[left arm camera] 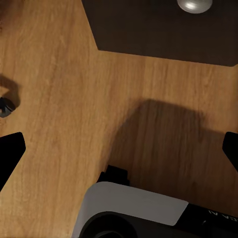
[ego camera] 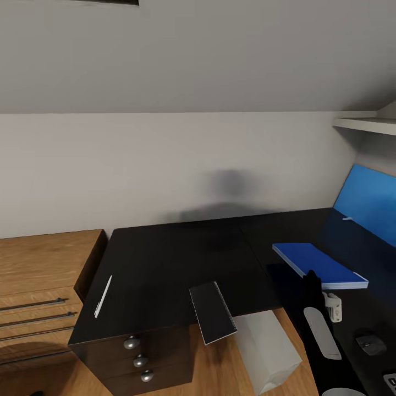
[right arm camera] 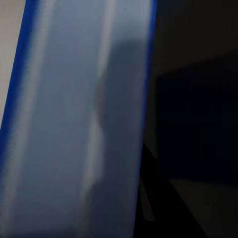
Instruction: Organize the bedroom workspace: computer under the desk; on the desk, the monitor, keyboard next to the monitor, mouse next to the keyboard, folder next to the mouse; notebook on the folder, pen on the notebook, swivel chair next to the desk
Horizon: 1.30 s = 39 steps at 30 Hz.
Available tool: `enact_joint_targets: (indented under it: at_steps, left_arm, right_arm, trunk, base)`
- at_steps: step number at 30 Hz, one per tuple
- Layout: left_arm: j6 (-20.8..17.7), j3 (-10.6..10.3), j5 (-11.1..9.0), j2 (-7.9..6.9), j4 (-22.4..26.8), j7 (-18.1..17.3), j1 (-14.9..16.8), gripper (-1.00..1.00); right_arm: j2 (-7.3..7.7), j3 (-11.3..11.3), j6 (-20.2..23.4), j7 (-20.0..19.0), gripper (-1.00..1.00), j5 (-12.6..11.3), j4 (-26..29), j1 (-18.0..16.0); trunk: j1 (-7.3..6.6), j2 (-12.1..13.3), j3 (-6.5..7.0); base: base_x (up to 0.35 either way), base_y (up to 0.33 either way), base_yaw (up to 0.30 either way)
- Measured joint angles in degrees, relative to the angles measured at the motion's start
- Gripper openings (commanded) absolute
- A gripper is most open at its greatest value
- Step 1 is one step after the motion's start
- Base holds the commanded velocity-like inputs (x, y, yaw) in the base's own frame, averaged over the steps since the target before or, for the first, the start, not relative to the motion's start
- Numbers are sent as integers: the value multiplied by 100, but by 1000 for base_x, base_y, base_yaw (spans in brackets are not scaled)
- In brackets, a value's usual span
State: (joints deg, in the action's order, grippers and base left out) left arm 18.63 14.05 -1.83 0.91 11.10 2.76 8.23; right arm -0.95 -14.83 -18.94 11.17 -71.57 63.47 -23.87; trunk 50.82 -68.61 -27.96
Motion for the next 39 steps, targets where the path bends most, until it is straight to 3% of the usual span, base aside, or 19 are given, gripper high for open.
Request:
enact_joint_targets:
  at_steps: [39]
  left_arm:
    - [0,8,-1,-5,0,-9,0,100]
  right_arm:
    - [1,26,-5,-17,-100,-1,-8,-1]
  trunk:
    - [0,0,0]
  base:
    - [-73,-41,0]
